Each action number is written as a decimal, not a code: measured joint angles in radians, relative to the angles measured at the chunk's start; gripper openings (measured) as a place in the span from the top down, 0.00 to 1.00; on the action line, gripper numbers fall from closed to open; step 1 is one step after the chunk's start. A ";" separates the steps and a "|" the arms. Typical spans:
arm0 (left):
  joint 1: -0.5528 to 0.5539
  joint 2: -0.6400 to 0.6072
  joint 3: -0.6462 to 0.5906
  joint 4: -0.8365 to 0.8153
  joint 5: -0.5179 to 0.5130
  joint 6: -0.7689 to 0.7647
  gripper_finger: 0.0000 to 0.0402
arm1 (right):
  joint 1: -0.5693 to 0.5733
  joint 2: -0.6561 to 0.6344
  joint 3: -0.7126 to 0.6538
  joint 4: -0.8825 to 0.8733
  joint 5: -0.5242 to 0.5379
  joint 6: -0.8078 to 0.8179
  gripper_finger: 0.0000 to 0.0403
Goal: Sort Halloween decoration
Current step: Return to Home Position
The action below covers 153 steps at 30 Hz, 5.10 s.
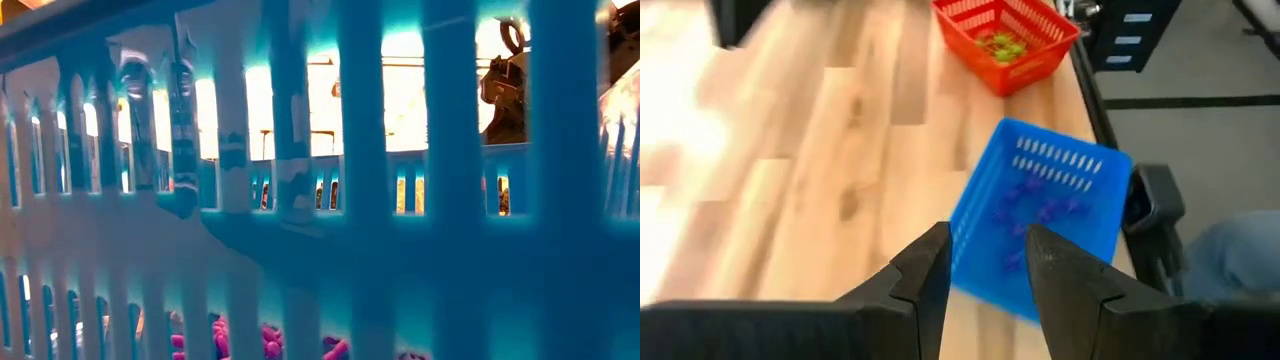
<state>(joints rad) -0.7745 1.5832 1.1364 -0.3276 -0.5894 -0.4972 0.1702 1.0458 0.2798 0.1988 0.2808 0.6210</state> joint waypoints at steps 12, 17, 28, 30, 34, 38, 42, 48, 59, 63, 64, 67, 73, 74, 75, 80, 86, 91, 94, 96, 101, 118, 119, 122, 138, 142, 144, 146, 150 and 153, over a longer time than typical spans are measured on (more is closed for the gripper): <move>-0.030 -0.515 -0.616 0.425 0.007 0.293 0.71 | 0.000 0.000 0.000 -0.001 0.000 0.000 0.77; 0.008 -0.711 -0.851 0.686 -0.059 0.547 0.71 | 0.000 0.000 0.000 -0.002 0.000 0.000 0.77; 0.054 -0.838 -0.999 0.755 0.106 0.438 0.71 | 0.000 0.000 0.000 -0.001 0.000 0.000 0.77; 0.063 -0.838 -1.007 0.765 0.121 0.470 0.71 | 0.000 0.000 0.000 -0.001 0.000 0.000 0.77; 0.103 -0.837 -1.033 0.758 0.097 0.482 0.71 | 0.000 0.000 0.000 -0.001 0.000 0.000 0.77; 0.147 -0.837 -1.045 0.752 0.099 0.440 0.71 | 0.000 0.000 0.000 -0.001 0.000 0.000 0.77; 0.173 -0.876 -1.045 0.724 0.141 0.407 0.71 | 0.000 0.000 0.000 -0.001 0.000 0.000 0.77; 0.186 -1.012 -1.045 0.640 0.163 0.454 0.71 | 0.000 0.000 0.000 -0.001 0.000 0.000 0.77; 0.186 -1.241 -1.044 0.478 0.142 0.485 0.71 | 0.000 0.000 0.000 -0.002 0.000 0.000 0.77; 0.192 -1.277 -1.099 0.528 0.095 0.526 0.71 | 0.000 0.000 0.000 -0.002 0.000 0.000 0.77; 0.198 -1.288 -1.123 0.547 0.089 0.534 0.71 | 0.000 0.000 0.000 -0.002 0.000 0.000 0.77; 0.223 -1.309 -1.124 0.504 0.083 0.506 0.71 | 0.000 0.000 0.000 -0.003 0.000 0.000 0.77; 0.300 -1.359 -1.123 0.504 0.084 0.502 0.71 | 0.000 0.000 0.000 -0.003 0.000 0.000 0.77; 0.319 -1.370 -1.123 0.505 0.083 0.501 0.71 | 0.000 0.000 0.000 -0.003 0.000 0.000 0.77; 0.338 -1.379 -1.123 0.496 0.083 0.497 0.71 | 0.000 0.000 0.000 -0.003 0.000 0.000 0.77; 0.434 -1.389 -1.124 0.395 0.047 0.364 0.71 | 0.000 0.000 0.000 -0.003 0.000 0.000 0.77; 0.545 -1.442 -1.124 0.395 0.122 0.129 0.71 | 0.000 0.000 0.000 -0.003 0.000 0.000 0.77; 0.605 -1.485 -1.124 0.386 0.227 -0.016 0.71 | 0.000 0.000 0.000 -0.003 0.000 0.000 0.77; 0.622 -1.490 -1.124 0.377 0.312 -0.081 0.71 | 0.000 0.000 0.000 -0.003 0.000 0.000 0.77; 0.639 -1.496 -1.124 0.371 0.382 -0.125 0.71 | 0.000 0.000 0.000 -0.003 0.000 0.000 0.77; 0.664 -1.495 -1.124 0.352 0.481 -0.155 0.71 | 0.000 0.000 0.000 -0.003 0.000 0.000 0.77; 0.664 -1.489 -1.124 0.372 0.355 -0.074 0.71 | 0.000 0.000 0.000 -0.003 0.000 0.000 0.77; 0.664 -1.489 -1.124 0.372 0.354 -0.074 0.71 | 0.000 0.000 0.000 -0.003 0.000 0.000 0.77; 0.664 -1.489 -1.124 0.372 0.354 -0.074 0.71 | 0.000 0.000 0.000 -0.003 0.000 0.000 0.77; 0.664 -1.489 -1.124 0.372 0.355 -0.074 0.71 | 0.000 0.000 0.000 -0.003 0.000 0.000 0.77; 0.664 -1.489 -1.124 0.372 0.355 -0.075 0.71 | 0.000 0.000 0.000 -0.003 0.000 0.000 0.77; 0.664 -1.489 -1.124 0.372 0.355 -0.074 0.71 | 0.000 0.000 0.000 -0.003 0.000 0.000 0.77; 0.664 -1.489 -1.124 0.376 0.354 -0.069 0.71 | 0.000 0.000 0.000 -0.003 0.000 0.000 0.77; 0.664 -1.489 -1.123 0.378 0.352 -0.035 0.71 | 0.000 0.000 0.000 -0.003 0.000 0.000 0.77; 0.663 -1.489 -1.123 0.378 0.351 -0.034 0.71 | 0.000 0.000 0.000 -0.003 0.000 0.000 0.77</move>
<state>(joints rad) -0.1112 0.0944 0.0132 0.0505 -0.2382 -0.5313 0.1703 1.0460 0.2802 0.1963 0.2806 0.6209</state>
